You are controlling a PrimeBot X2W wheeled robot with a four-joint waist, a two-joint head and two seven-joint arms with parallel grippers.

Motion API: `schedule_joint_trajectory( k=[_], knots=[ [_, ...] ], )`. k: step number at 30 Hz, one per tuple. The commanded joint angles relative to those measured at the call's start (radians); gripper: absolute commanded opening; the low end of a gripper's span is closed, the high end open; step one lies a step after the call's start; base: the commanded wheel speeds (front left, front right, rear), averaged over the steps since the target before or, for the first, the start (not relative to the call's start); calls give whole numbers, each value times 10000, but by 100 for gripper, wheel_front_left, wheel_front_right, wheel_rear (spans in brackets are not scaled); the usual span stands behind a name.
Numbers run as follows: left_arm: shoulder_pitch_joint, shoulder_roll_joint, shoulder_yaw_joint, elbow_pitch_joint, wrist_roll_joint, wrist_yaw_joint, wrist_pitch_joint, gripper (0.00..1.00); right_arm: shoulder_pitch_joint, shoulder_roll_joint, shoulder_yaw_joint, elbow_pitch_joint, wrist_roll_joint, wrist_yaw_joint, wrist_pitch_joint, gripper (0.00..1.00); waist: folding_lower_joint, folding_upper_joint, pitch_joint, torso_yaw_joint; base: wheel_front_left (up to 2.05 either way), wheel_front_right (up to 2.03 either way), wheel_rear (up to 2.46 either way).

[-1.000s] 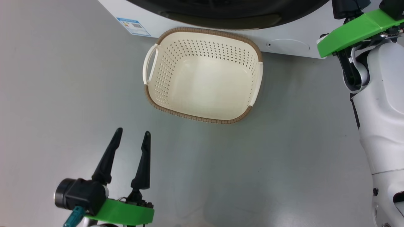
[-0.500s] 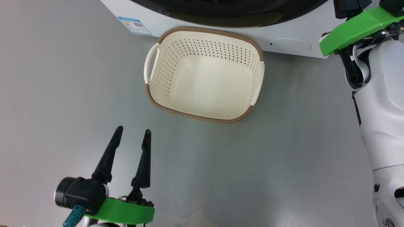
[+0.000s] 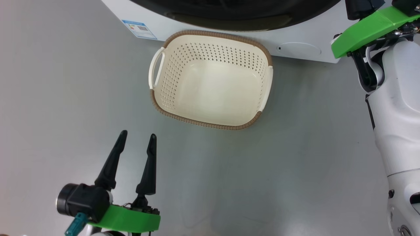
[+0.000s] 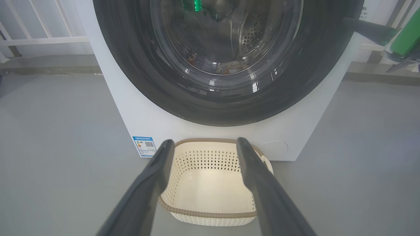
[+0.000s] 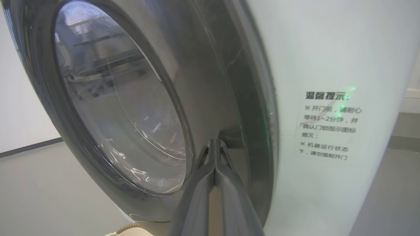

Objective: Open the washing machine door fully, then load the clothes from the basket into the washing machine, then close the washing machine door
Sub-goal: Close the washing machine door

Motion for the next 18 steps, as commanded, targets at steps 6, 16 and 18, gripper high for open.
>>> schedule_joint_trajectory(
  k=[6,16,18],
  knots=[
    [-64,106,433,-228,17,21,-63,100,-130,-54,255,-631,101,-119,-47,0,0,0,-167,-176,0,0,0],
    [13,106,639,-195,131,-104,-63,100,942,-135,972,-1459,895,-119,-47,0,0,0,-598,-607,0,0,0],
    [33,106,746,-193,199,-148,-63,100,1383,-189,1307,-1803,1157,-119,-47,0,0,0,-769,-802,0,0,0]
  ],
)
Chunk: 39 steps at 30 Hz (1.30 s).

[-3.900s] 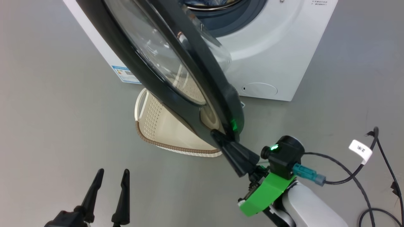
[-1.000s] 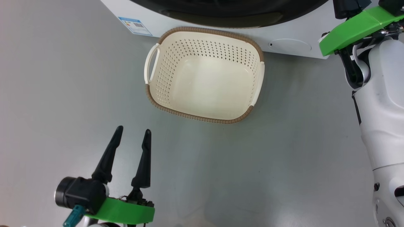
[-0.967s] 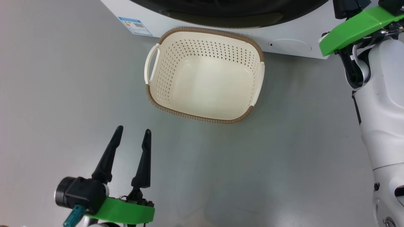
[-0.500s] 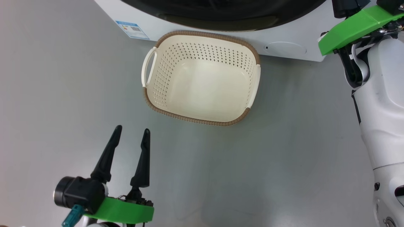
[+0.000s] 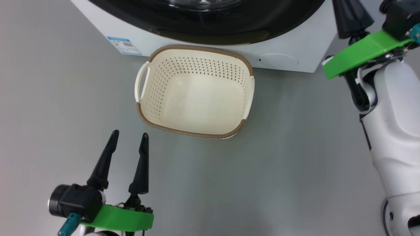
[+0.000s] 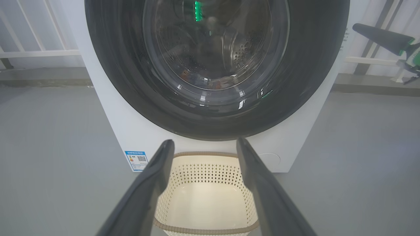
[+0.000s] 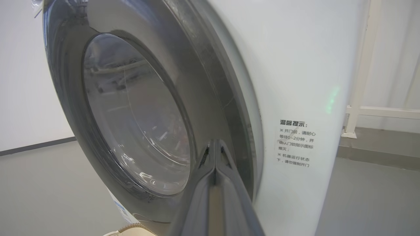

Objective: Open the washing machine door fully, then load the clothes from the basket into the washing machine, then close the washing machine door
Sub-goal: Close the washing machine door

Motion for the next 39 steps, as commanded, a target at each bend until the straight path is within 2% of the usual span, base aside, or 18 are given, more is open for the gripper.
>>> schedule_joint_trajectory(
  k=[1,11,26,31,32,34,35,36,37,39],
  knots=[
    [6,106,423,-208,112,-52,-63,100,320,156,261,-401,221,-59,-45,0,0,0,-213,-234,0,0,0],
    [165,106,904,-207,391,-259,-63,100,2223,-17,1061,-1634,955,-59,-45,0,0,0,-949,-1128,0,0,0],
    [603,106,1708,-99,735,-510,-63,100,4414,360,917,-2591,977,-59,-45,0,0,0,-2069,-2596,0,0,0],
    [811,106,1938,-29,793,-540,-63,100,5046,456,725,-2796,879,-59,-45,28,0,0,-2435,-2923,0,0,0],
    [858,106,1996,-26,798,-540,-63,100,5153,471,681,-2853,838,-59,-45,38,0,0,-2498,-2982,0,0,0],
    [967,106,2104,1,838,-540,-63,100,5374,559,569,-2966,794,-59,-45,52,0,0,-2653,-3096,0,0,0],
    [1024,106,2146,12,842,-544,-63,100,5479,594,541,-3021,754,-59,-45,77,0,0,-2727,-3150,0,0,0],
    [1077,106,2196,30,838,-554,-63,100,5579,626,509,-3079,712,-59,-45,92,0,0,-2801,-3200,0,0,0],
    [1127,106,2251,50,833,-570,-63,100,5678,664,476,-3128,688,-59,-45,100,0,0,-2880,-3248,0,0,0],
    [1235,106,2360,72,840,-591,-63,100,5854,717,380,-3233,608,-59,-45,100,0,0,-3018,-3338,0,0,0]
  ],
)
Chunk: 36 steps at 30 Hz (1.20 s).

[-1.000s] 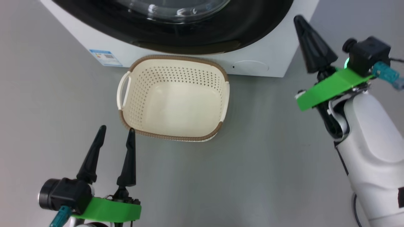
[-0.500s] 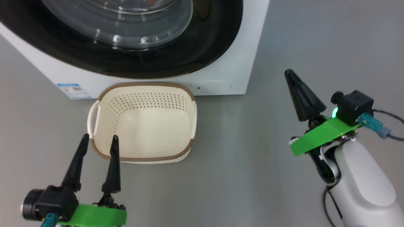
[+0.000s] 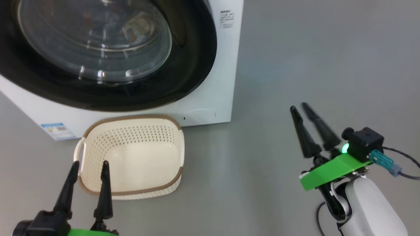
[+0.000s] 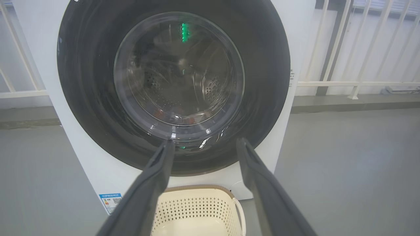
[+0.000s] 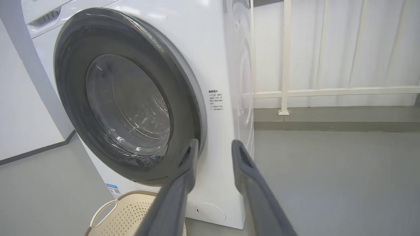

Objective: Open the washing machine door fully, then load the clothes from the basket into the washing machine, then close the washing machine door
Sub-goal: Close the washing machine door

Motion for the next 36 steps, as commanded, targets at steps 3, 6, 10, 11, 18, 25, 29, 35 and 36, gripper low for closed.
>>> schedule_joint_trajectory(
  k=[3,6,10,11,18,25,29,35,36],
  knots=[
    [75,93,520,-191,40,-9,-63,100,380,129,12,-433,-184,-57,-47,100,0,0,-503,-392,0,0,0],
    [246,93,606,-169,6,38,-63,100,674,180,-81,-511,-261,-57,-47,100,0,0,-649,-473,0,0,0],
    [376,93,704,-194,-23,90,-63,100,1024,224,-224,-625,-334,-57,-47,100,0,0,-758,-548,0,0,0],
    [402,93,722,-198,-54,117,-63,100,1104,229,-275,-653,-360,-57,-47,100,0,0,-780,-560,0,0,0],
    [644,93,801,-196,-143,250,-63,100,1625,307,-456,-805,-434,-57,-47,100,0,0,-924,-659,0,0,0],
    [890,93,876,-116,-131,303,-63,100,2047,417,-582,-832,-494,-57,-47,100,0,0,-1125,-726,0,0,0],
    [1035,93,894,-117,-105,368,-63,100,2201,479,-645,-851,-529,-57,-47,100,0,0,-1206,-741,0,0,0],
    [1167,93,898,-138,-84,453,-63,100,2327,511,-771,-861,-559,-57,-47,100,0,0,-1274,-720,0,0,0],
    [1190,93,899,-146,-87,468,-63,100,2349,514,-794,-862,-568,-57,-47,100,0,0,-1282,-713,0,0,0]
  ],
)
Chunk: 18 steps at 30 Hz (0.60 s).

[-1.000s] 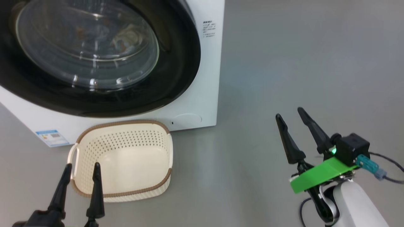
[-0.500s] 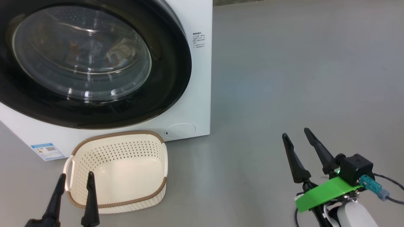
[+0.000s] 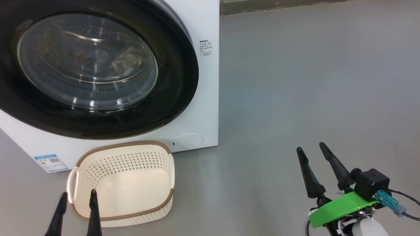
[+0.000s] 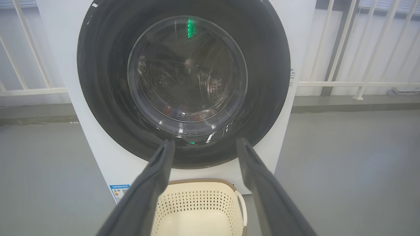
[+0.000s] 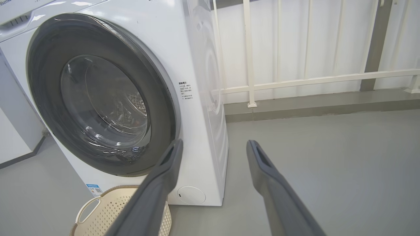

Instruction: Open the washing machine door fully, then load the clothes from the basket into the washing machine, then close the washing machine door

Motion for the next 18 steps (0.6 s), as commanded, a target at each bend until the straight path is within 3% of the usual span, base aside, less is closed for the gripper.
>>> schedule_joint_trajectory(
  k=[1,18],
  knots=[
    [-61,91,346,-231,9,71,-63,100,76,26,166,-287,-103,-57,-47,100,0,0,-11,11,0,0,0],
    [-10,91,398,-224,-40,115,-63,100,115,7,132,-266,-159,-57,-47,100,0,0,-39,149,0,0,0]
  ],
)
